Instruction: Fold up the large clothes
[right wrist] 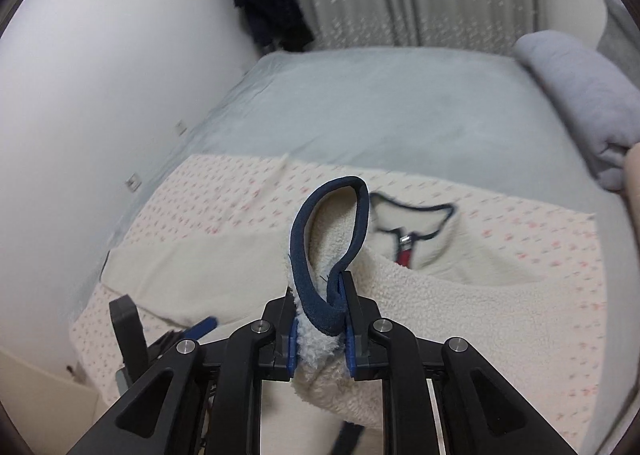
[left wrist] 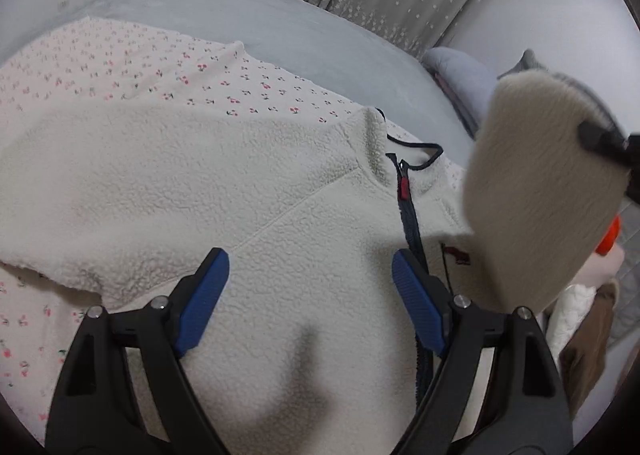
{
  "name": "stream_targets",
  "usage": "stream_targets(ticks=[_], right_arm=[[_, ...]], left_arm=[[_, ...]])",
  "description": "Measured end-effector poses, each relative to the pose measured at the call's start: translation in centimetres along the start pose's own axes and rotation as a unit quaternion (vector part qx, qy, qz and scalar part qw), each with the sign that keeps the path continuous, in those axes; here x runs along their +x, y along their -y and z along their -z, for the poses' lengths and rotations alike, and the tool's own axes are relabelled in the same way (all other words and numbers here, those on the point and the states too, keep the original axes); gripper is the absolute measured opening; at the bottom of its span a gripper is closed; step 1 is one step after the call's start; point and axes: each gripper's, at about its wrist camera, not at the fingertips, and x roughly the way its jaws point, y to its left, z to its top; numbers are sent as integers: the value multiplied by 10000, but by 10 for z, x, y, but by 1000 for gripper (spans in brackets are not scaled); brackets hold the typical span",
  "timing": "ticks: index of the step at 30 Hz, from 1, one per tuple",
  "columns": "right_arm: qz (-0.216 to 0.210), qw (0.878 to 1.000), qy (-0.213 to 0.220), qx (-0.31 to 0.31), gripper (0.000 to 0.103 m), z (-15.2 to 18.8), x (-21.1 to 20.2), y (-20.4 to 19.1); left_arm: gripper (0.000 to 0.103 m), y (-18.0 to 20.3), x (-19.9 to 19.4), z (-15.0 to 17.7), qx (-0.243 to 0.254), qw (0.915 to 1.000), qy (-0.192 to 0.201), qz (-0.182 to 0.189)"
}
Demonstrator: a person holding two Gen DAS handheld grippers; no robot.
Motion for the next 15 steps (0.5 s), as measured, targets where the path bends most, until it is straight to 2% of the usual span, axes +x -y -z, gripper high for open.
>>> stream_targets(ticks=[3,5,7,8,10,12,14,15], right_arm=[[-378,9983,-429,113,28,9,36,-12],[-601,9962,-611,165,48,14,49,-21],[-599,9963,-601,114,62,22,50,-20],[-540,9969,-562,56,64,27,47,-25],[-437,9976,-536,7,65,32,41,-13],[-393,9979,-499,82,67,35,32,7],[-288,9984,-436,204,72,37,20,35],[-220,9986,-413,258,72,40,14,49]], left_arm=[[84,-19,9,0,-292,9987,7,412],[84,-34,12,0,-643,9952,107,725],[84,-47,13,1,-1030,9870,127,1224],[84,-50,17,2,-1145,9842,61,1349],[84,-49,23,4,-1111,9866,-58,1194],[84,-42,31,6,-852,9935,-231,719],[82,-33,42,9,-585,9969,-434,299],[72,-29,45,11,-496,9973,-469,262]])
